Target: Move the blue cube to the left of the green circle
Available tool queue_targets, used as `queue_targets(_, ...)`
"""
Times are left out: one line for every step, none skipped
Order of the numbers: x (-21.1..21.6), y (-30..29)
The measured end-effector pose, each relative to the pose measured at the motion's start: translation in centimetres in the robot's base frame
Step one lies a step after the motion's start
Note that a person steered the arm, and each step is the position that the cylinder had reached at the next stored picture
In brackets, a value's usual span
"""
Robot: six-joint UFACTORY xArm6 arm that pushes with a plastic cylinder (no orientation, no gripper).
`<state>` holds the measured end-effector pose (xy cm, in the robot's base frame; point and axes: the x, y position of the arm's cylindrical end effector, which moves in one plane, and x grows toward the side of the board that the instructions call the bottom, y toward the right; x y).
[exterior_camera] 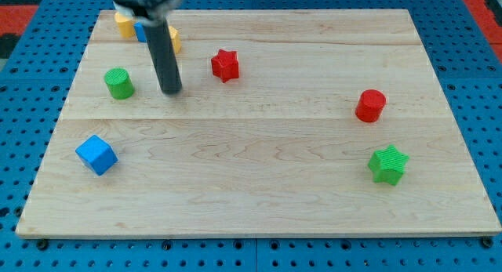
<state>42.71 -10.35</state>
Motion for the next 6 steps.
queue_targets(8.5,-4.1)
queue_targets(10.8,-10.7)
queue_targets(11.9,-13.2)
queue_targets(7.9,-13.2)
queue_targets(5.2,-11.4)
queue_targets(1.5,-13.2)
